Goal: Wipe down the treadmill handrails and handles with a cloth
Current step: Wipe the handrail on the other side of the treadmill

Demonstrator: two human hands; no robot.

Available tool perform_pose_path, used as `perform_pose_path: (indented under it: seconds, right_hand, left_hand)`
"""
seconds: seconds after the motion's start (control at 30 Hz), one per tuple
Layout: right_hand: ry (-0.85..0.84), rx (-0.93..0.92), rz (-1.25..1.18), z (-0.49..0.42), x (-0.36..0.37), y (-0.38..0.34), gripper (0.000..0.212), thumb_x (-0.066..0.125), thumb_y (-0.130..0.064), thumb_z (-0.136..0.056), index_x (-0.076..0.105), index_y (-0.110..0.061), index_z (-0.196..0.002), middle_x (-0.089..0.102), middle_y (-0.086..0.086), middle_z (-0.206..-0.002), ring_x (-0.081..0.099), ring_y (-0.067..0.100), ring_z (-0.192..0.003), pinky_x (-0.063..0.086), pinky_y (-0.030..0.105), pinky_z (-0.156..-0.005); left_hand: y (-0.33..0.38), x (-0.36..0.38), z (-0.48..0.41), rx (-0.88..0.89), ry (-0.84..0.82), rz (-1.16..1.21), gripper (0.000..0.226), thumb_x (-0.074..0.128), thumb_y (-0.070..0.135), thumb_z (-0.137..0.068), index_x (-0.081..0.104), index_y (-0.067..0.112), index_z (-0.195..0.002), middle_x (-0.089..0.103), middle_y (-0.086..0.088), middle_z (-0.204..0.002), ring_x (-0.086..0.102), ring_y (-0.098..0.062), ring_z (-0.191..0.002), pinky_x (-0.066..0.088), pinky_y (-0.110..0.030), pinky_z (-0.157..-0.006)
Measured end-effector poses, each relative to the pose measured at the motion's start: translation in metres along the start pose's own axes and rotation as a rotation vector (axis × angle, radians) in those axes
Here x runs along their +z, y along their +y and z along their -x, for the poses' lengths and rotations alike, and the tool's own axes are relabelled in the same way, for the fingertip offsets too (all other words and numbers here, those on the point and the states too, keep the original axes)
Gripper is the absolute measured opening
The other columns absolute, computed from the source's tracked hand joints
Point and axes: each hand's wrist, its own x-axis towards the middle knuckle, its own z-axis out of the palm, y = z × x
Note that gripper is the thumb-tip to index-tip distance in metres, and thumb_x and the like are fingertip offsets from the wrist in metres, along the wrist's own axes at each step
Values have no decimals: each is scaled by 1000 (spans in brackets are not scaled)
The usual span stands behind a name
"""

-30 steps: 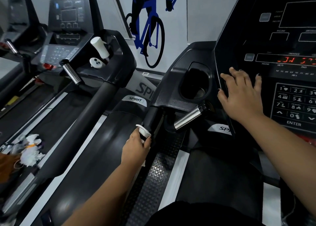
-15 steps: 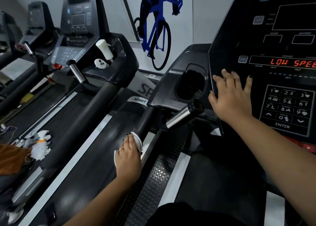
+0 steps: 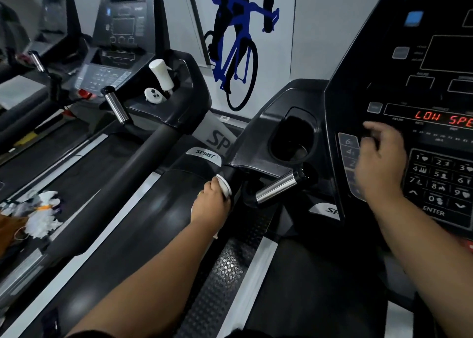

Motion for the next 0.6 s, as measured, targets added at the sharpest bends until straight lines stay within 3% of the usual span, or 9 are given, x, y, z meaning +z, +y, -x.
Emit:
perform_pose_path:
  seconds: [0.07,0.17,0.23,0.3,0.37,0.4,0.47,0.53,0.6]
  right_hand:
    - [130,-93,-103,26,-8,-38,29,46,-4,-90,62,-7,-114,51,4,-115,55,14,-106,37,8,-88]
    - [-147,-240,-260,94,7,-78,24,47,1,-91,63,-10,-105,59,2,-106,59,17,-98,47,25,-86]
    - [-456,-30,-380,142,34,-85,28,46,-1,-91,66,-17,-102,65,0,-101,62,18,-96,50,25,-86]
    - [-665,297,-439,178,66,-82,36,44,4,-93,65,-24,-102,67,-1,-106,62,19,-104,49,26,-94]
    - [-766,532,-369,192,97,-77,39,41,4,-95,58,-29,-108,64,-9,-114,58,10,-112,45,18,-97]
    - [-798,595,-348,195,112,-76,39,41,1,-96,52,-32,-113,60,-16,-113,57,2,-109,43,10,-90]
    - [-797,654,-319,197,142,-74,35,40,-11,-99,47,-32,-126,58,-16,-118,55,-2,-106,42,7,-86]
    - [-794,763,-248,197,175,-68,52,39,-28,-99,31,-28,-150,55,1,-138,55,15,-120,45,28,-101]
    - [-776,869,-207,197,210,-56,72,38,-45,-93,8,-25,-156,45,8,-147,49,26,-129,41,43,-108]
  left_hand:
    - [0,-2,-7,-29,-35,92,62,54,38,-93,30,11,-145,47,-12,-135,55,-36,-114,45,-47,-90]
    - [-5,-7,-21,-125,-177,276,62,52,50,-92,37,15,-141,48,-11,-138,50,-35,-122,43,-46,-97]
    - [-8,-14,-27,-183,-279,486,72,46,60,-89,37,16,-145,44,-12,-147,44,-34,-132,37,-46,-108]
    - [-13,-23,-25,-196,-345,703,73,35,59,-97,24,14,-155,26,-10,-160,24,-27,-147,20,-43,-120]
    - [-21,-27,-19,-205,-403,827,66,25,53,-103,24,13,-155,21,-9,-161,16,-21,-150,13,-40,-122]
    - [-26,-28,-16,-220,-429,859,69,24,57,-101,29,13,-154,24,-10,-160,19,-22,-149,15,-41,-122]
    - [-35,-30,-9,-280,-467,900,91,27,79,-86,37,16,-151,32,-10,-157,29,-24,-146,22,-44,-120]
    - [-47,-27,-5,-311,-474,963,117,29,94,-61,41,17,-149,38,-10,-155,33,-25,-144,26,-47,-118]
    - [-52,-33,3,-304,-482,1007,116,31,94,-62,45,16,-146,41,-12,-152,37,-26,-142,30,-47,-117]
